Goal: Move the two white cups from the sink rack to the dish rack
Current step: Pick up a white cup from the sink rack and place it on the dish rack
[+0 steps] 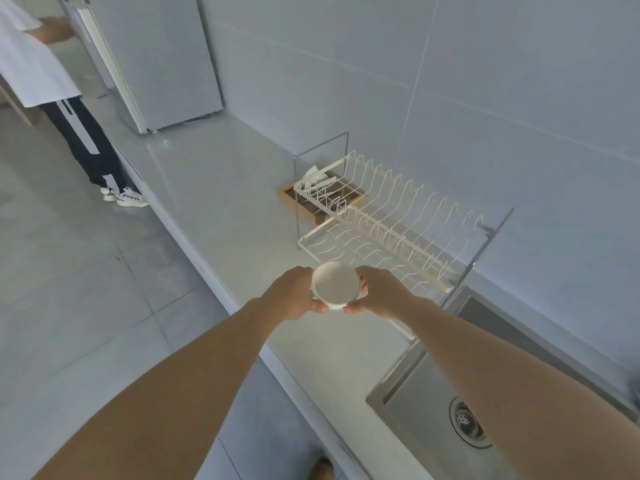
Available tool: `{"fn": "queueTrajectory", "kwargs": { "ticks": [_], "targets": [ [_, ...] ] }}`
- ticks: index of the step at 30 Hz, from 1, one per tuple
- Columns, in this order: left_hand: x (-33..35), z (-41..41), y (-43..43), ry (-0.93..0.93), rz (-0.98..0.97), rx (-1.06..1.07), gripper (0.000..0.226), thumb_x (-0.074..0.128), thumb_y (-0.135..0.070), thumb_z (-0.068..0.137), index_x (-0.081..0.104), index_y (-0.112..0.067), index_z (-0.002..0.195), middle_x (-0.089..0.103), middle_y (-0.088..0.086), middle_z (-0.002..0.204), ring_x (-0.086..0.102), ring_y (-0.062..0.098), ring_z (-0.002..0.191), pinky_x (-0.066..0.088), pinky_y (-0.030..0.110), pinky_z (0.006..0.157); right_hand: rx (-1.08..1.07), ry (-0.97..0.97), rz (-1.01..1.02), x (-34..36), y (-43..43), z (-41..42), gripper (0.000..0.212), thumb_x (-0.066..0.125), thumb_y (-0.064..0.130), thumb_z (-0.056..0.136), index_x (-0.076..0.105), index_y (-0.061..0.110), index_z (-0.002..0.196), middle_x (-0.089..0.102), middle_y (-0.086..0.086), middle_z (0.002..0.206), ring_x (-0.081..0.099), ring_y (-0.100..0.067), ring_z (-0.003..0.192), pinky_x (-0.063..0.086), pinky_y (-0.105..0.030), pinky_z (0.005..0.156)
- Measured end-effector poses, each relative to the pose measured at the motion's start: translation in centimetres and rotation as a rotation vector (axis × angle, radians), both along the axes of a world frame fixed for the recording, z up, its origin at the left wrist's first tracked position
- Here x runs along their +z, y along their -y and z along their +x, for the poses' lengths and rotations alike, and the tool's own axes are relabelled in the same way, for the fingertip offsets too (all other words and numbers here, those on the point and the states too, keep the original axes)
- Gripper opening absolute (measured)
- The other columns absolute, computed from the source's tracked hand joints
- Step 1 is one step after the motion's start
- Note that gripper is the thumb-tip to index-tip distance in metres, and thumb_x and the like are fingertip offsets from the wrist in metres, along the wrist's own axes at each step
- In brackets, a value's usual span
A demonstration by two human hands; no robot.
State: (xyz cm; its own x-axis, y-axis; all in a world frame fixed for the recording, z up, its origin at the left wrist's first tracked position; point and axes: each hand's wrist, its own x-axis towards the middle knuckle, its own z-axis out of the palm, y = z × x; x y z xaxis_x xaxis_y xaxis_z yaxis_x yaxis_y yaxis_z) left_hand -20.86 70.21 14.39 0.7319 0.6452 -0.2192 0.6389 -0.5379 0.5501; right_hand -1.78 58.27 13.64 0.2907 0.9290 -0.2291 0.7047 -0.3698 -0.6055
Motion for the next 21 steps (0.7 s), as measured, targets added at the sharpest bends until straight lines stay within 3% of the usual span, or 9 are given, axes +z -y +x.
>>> {"fn": "queueTrajectory", "kwargs": {
  "ticks": [3,7,11,15,18,21],
  "targets": [
    [0.1,1.6,-3.2,-0.006,0.012,-0.064,0.060,0.089,-0.035,0.071,0.061,-0.016,0.120,0.058,-0.003,0.103,0.060,0.023,0.098,0.037,0.029,0.073,-0.067,-0.031,0.012,-0.2,-2.4,1.0,0.075,0.093,0.035,0.056,0.060,0.022,0.122,0.067,0.006,0.105,0.064,-0.014,0.095,0.051,-0.039,0.089],
    [-0.3,2.4,-4.3,0.013,0.027,-0.092,0.062,0.089,-0.034,0.070,0.061,-0.016,0.122,0.066,0.004,0.114,0.063,0.026,0.103,0.047,0.034,0.084,-0.094,-0.064,0.046,-1.1,-2.9,1.1,0.068,0.092,0.033,0.057,0.059,0.025,0.116,0.065,0.010,0.102,0.062,-0.015,0.096,0.050,-0.038,0.089],
    [-1.3,4.3,-7.8,0.004,0.009,-0.166,0.059,0.089,-0.032,0.070,0.062,-0.014,0.120,0.068,0.005,0.111,0.065,0.027,0.098,0.050,0.036,0.083,-0.179,-0.111,0.042,-2.6,-5.2,1.9,0.068,0.090,0.033,0.059,0.057,0.029,0.118,0.063,0.014,0.105,0.060,-0.014,0.102,0.047,-0.037,0.091],
    [-2.8,6.7,-11.0,-0.007,0.019,-0.263,0.057,0.089,-0.033,0.072,0.061,-0.013,0.117,0.064,0.002,0.105,0.064,0.027,0.097,0.044,0.033,0.076,-0.236,-0.156,0.039,-3.9,-6.8,2.7,0.063,0.087,0.027,0.068,0.051,0.043,0.117,0.058,0.022,0.107,0.057,-0.013,0.109,0.043,-0.041,0.095],
    [-3.9,9.1,-13.1,0.000,0.012,-0.329,0.065,0.089,-0.035,0.072,0.058,-0.014,0.125,0.062,0.003,0.115,0.062,0.025,0.105,0.049,0.038,0.087,-0.360,-0.166,0.061,-5.3,-8.1,3.9,0.068,0.088,0.022,0.069,0.055,0.033,0.128,0.056,0.006,0.121,0.054,-0.019,0.116,0.047,-0.042,0.093],
    [-5.0,11.4,-14.9,0.067,-0.063,-0.419,0.069,0.089,-0.025,0.072,0.058,-0.021,0.133,0.066,-0.001,0.119,0.065,0.021,0.109,0.053,0.042,0.095,-0.526,-0.201,0.085,-6.6,-8.9,4.9,0.067,0.089,0.022,0.067,0.055,0.045,0.120,0.058,0.019,0.111,0.054,-0.016,0.110,0.045,-0.031,0.079]
  ]
}}
